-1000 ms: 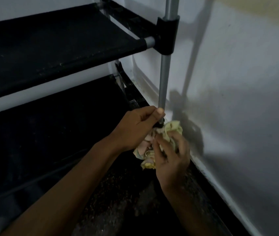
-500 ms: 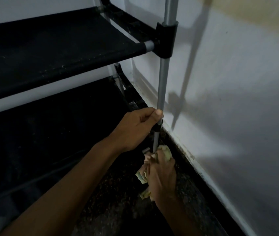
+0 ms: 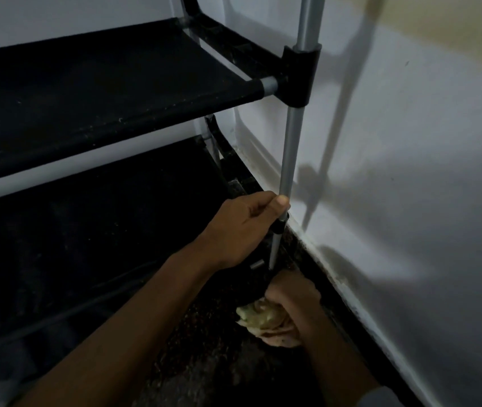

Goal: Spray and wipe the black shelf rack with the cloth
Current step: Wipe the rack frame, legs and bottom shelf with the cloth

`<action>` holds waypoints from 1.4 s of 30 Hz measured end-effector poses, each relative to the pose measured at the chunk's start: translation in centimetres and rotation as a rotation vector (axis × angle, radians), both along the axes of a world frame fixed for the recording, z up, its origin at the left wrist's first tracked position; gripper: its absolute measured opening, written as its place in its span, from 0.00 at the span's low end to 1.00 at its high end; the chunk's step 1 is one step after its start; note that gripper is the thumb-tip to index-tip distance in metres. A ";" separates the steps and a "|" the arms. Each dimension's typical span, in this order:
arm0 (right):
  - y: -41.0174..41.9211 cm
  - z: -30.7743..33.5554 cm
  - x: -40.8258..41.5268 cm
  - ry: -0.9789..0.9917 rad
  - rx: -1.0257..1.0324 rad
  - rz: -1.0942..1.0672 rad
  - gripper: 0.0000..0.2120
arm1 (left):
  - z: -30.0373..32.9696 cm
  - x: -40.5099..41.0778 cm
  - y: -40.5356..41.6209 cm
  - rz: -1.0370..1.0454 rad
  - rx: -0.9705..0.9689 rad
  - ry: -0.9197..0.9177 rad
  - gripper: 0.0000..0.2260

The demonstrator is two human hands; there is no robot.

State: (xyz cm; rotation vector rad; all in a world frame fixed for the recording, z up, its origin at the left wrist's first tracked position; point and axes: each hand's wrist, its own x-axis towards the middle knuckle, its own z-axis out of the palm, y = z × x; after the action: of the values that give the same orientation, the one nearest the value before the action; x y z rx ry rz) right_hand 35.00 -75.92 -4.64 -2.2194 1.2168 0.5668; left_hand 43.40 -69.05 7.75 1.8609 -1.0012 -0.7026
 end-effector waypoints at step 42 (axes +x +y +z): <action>5.6 26.1 -7.2 -0.657 0.258 0.377 0.10 | 15.4 -7.3 22.3 0.267 0.331 -0.309 0.09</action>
State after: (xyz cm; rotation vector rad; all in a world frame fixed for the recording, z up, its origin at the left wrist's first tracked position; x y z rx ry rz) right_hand 27.84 -70.32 21.50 -2.1547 0.3743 0.0901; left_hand 36.12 -46.74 23.10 2.3944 -0.8362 -0.4462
